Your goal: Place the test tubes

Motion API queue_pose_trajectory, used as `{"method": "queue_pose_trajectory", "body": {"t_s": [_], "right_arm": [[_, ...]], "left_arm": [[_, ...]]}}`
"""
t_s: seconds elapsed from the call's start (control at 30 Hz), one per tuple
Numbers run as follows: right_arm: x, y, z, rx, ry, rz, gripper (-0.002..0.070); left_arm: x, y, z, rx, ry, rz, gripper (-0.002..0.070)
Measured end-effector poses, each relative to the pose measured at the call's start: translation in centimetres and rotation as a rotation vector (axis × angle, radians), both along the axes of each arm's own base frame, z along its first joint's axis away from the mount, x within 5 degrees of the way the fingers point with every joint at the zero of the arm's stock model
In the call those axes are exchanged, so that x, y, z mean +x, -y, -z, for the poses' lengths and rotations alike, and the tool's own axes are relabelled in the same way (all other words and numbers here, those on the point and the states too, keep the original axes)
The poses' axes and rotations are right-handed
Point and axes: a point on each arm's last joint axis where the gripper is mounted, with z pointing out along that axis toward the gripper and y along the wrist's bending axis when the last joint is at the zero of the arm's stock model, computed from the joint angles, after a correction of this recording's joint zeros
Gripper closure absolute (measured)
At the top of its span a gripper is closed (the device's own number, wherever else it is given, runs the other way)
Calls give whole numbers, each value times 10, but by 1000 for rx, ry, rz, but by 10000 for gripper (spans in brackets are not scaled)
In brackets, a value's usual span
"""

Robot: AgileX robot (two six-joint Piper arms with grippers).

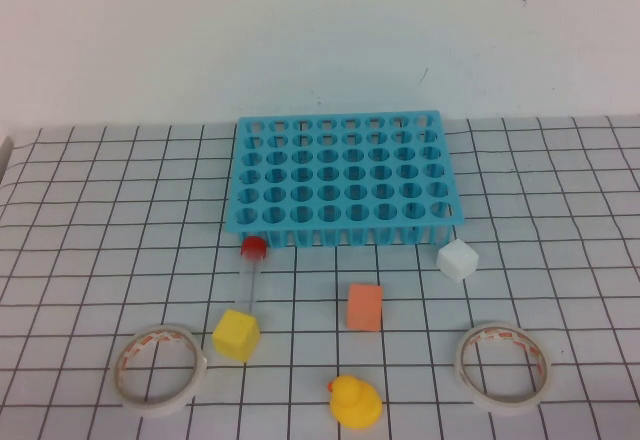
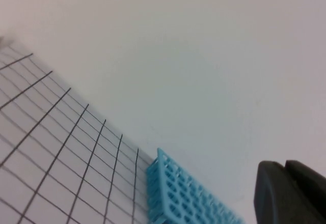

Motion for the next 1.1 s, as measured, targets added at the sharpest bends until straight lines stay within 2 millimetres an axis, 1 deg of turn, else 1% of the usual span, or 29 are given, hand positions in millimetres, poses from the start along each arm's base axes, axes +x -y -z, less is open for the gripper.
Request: {"method": "queue_pose_trajectory", "body": {"t_s": [0.1,0.13,0.2,0.23,0.3,0.4,0.5,0.57,0.6,0.63,0.73,0.77,0.83,0.9,0.93,1.0,1.03,1.1], "right_arm": [[0,0,0,-69,23,-15,678],[0,0,0,-83,28,-18,678],[0,0,0,-107,36,-24,678],[0,0,0,-112,38,-25,678],[0,0,0,-118,40,-26,678],[0,0,0,-120,41,-26,678],[0,0,0,-120,41,-26,678],[0,0,0,-122,41,-27,678],[0,0,0,-133,46,-28,678],[0,1,0,-142,53,-25,678],[1,2,-2,-159,73,-10,678],[1,2,-2,-162,78,-5,678],[1,3,-3,-163,83,2,678],[2,3,-3,-161,84,3,678],[2,3,-3,-164,85,2,678],[2,3,-3,-163,85,2,678],[2,3,-3,-163,85,2,678],[2,3,-3,-163,85,2,678]], "left_arm": [[-1,6,-19,193,-40,41,676],[-1,8,-32,279,-59,56,676],[4,11,-50,440,-139,93,676],[9,12,-59,523,-188,118,676],[21,15,-75,626,-275,173,676],[39,17,-99,697,-334,222,676],[62,18,-123,763,-340,231,676],[82,19,-133,852,-369,263,676],[105,21,-143,961,-423,337,677],[118,23,-147,999,-458,383,676],[154,26,-157,1054,-542,498,676],[169,27,-159,1068,-574,535,676],[200,32,-158,1113,-643,616,676],[225,42,-153,1167,-710,693,676],[239,50,-150,1196,-751,729,676],[264,67,-137,1254,-839,785,676],[285,86,-128,1313,-915,803,676],[303,108,-113,1357,-976,834,676]]}}
